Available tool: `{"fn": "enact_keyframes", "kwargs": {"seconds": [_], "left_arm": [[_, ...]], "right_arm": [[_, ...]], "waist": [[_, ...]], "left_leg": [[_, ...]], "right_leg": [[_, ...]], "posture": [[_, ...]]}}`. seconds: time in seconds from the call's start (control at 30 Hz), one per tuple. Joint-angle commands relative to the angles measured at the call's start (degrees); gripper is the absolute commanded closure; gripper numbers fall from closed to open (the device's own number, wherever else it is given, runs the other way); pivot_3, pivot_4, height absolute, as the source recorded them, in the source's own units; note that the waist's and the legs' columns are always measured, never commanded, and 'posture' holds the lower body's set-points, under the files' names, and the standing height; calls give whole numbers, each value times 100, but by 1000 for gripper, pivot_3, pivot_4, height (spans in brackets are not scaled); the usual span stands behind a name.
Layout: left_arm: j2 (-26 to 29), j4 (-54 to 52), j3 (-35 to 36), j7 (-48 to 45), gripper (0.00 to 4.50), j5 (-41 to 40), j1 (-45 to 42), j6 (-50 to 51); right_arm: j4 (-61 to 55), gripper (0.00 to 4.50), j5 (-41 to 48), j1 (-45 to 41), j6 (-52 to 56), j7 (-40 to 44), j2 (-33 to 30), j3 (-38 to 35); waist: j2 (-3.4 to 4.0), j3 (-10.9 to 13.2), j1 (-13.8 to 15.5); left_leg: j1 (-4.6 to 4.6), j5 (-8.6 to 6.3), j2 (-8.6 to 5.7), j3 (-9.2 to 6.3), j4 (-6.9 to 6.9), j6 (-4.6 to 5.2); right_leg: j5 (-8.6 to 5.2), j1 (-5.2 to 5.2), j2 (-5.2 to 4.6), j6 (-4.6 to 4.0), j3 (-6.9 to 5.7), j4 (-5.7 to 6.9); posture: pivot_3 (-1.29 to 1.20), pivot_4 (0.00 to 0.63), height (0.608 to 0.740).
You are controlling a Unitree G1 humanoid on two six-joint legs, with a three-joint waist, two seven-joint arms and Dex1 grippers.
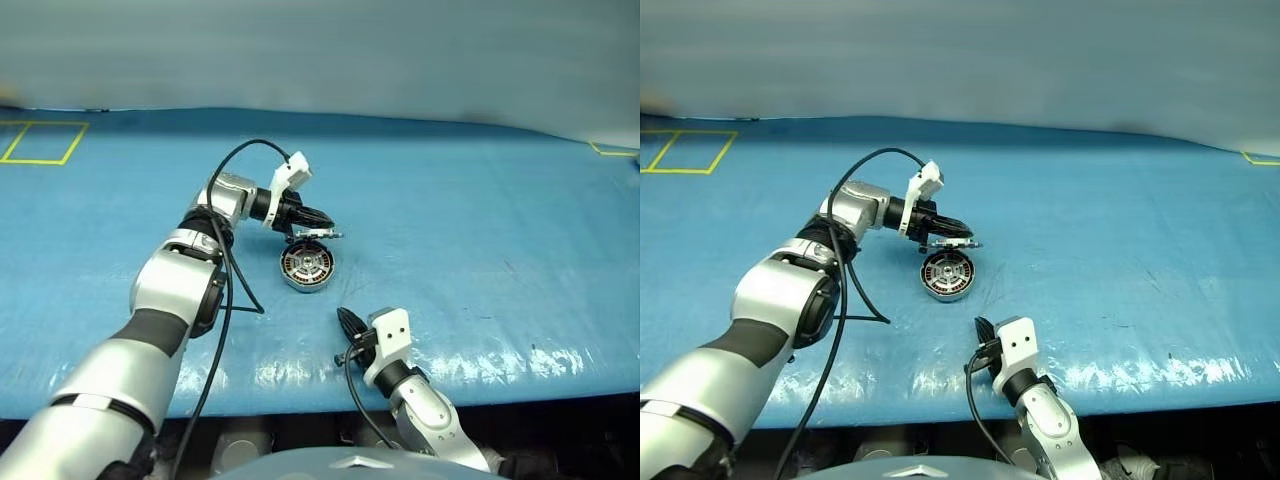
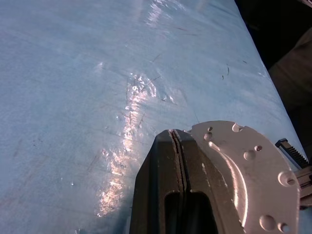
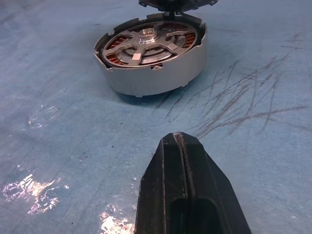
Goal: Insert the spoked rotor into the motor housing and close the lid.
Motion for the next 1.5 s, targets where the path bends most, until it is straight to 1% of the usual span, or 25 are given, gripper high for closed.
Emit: {"fn": "enact_keyframes", "kwargs": {"seconds": [0.03, 0.2, 0.27, 0.33, 0.4, 0.47, 0.57, 0.63, 0.73, 0.83, 0.93, 1.0, 1.07, 1.17, 1.2, 1.23, 1.27, 1.3, 1.37, 1.43, 1.5], "left_arm": [[-19, -30, -169, -300, 4500, 196, -23, -131], [22, -74, -412, -481, 4500, 446, 185, -233], [70, -121, -553, -418, 4500, 596, 313, -412], [120, -154, -623, -17, 4500, 718, 461, -630], [151, -198, -503, 279, 4500, 638, 578, -719], [192, -329, -311, 315, 4500, 440, 651, -796], [273, -806, 134, 216, 4500, -73, 771, -786], [377, -1454, 352, 122, 4500, -406, 1027, -675], [548, -2856, 531, 271, 4500, -760, 1727, -511], [542, -4752, 913, 1069, 4500, -1170, 2951, -273], [368, -6174, 1135, 2028, 4500, -1223, 4239, -595], [275, -6861, 1145, 2531, 4500, -1194, 4956, -632], [198, -7384, 1079, 2934, 4500, -1145, 5551, -650], [-96, -8142, 1049, 3576, 4500, -1259, 6563, -693], [-143, -8270, 982, 3769, 4500, -1133, 6850, -809], [-173, -8366, 912, 3893, 4500, -1047, 7082, -926], [-231, -8434, 853, 4034, 4500, -987, 7277, -1097], [-312, -8474, 802, 4209, 4500, -940, 7467, -1274], [-386, -8468, 690, 4370, 4500, -920, 7728, -1547], [-422, -8410, 565, 4468, 4500, -904, 7945, -1811], [-484, -8302, 460, 4645, 4500, -854, 8145, -2054]], "right_arm": [[-288, 4482, 31, 47, -203, -31, 36, -14], [-254, 4482, 33, 17, -215, -29, 30, -24], [-237, 4482, 44, -34, -203, -23, 35, -42], [-208, 4482, 55, -101, -189, -13, 37, -69], [-186, 4482, 64, -153, -187, -7, 41, -88], [-221, 4482, 75, -177, -183, 11, 32, -101], [-468, 4482, 71, -217, -129, 104, -122, -165], [-736, 4482, 135, -281, 69, 182, -278, -246], [-1116, 4482, 220, -448, 493, 285, -544, -419], [-1416, 4482, 374, -886, 1231, 357, -855, -790], [-1523, 4482, 437, -1443, 2082, 445, -1207, -1003], [-1505, 4482, 457, -1803, 2407, 578, -1423, -1048], [-1431, 4482, 626, -2157, 2687, 727, -1511, -1119], [-1108, 4482, 916, -2833, 2908, 1218, -1681, -1102], [-965, 4122, 973, -3044, 2917, 1385, -1723, -1054], [-825, 3943, 1010, -3228, 2911, 1523, -1752, -996], [-676, 3642, 1028, -3402, 2876, 1661, -1778, -929], [-501, 3258, 1030, -3583, 2824, 1805, -1793, -849], [-180, 2663, 1040, -3859, 2728, 2050, -1790, -735], [189, 1920, 1014, -4110, 2562, 2299, -1768, -608], [611, 1336, 963, -4380, 2349, 2610, -1753, -417]], "waist": [[0, 0, -3], [0, 0, -2], [-1, 0, -1], [0, -1, 1], [0, -2, 0], [1, -2, -6], [1, -2, -5], [3, 0, -8], [3, 0, -3], [10, -2, -12], [17, -2, 2], [18, -1, 15], [21, 0, 42], [30, 1, 51], [30, 1, 58], [31, 1, 57], [33, 1, 51], [36, 0, 55], [38, 1, 55], [39, 1, 57], [43, 2, 47]], "left_leg": [[-1, 0, 0, 0, 0, 0], [0, 0, 1, 0, 1, 1], [0, 0, 3, 0, 2, 1], [2, -1, 6, -3, 6, 2], [10, -2, 9, -5, 8, 3], [16, -2, 10, -4, 12, 4], [14, -2, 12, -5, 22, 4], [8, -2, 12, -4, 28, 4], [1, -3, 12, -7, 34, 6], [6, -4, 12, -5, 35, 7], [13, -4, 13, 1, 35, 7], [16, -4, 12, -1, 37, 7], [16, -1, 12, -7, 37, 3], [24, 2, 11, -4, 37, 2], [27, 3, 11, -2, 39, 5], [28, 5, 11, -2, 39, 8], [29, 6, 10, -2, 39, 10], [31, 6, 10, -1, 38, 10], [30, 7, 11, -1, 38, 11], [29, 7, 11, 0, 38, 11], [26, 6, 10, 0, 38, 12]], "right_leg": [[0, -1, 0, 0, 0, 0], [6, 0, 1, -10, 1, 2], [11, 0, 1, -19, 1, 2], [10, 4, 0, -22, 0, 2], [8, 14, -2, -23, 1, 2], [8, 18, -3, -19, 3, 3], [9, 16, -3, -19, 3, 13], [11, 11, -4, -21, 4, 18], [16, 9, -6, -24, 6, 21], [17, 13, -10, -24, 9, 22], [20, 18, -15, -20, 15, 21], [20, 20, -15, -22, 12, 24], [19, 20, -15, -26, 4, 27], [25, 27, -15, -35, 7, 27], [27, 30, -15, -33, 7, 25], [27, 32, -17, -32, 6, 24], [28, 32, -16, -33, 5, 23], [28, 32, -16, -34, 5, 23], [29, 28, -16, -35, 4, 23], [29, 28, -16, -36, 3, 23], [29, 26, -16, -37, 3, 22]], "posture": [[0, 150, 740], [0, 150, 740], [0, 150, 740], [0, 150, 740], [0, 150, 740], [0, 150, 740], [0, 150, 740], [0, 150, 740], [0, 150, 740], [0, 150, 740], [0, 150, 740], [0, 150, 740], [0, 150, 740], [0, 150, 740], [0, 150, 740], [0, 150, 740], [0, 150, 740], [0, 150, 740], [0, 150, 740], [0, 150, 740], [0, 150, 740]]}}
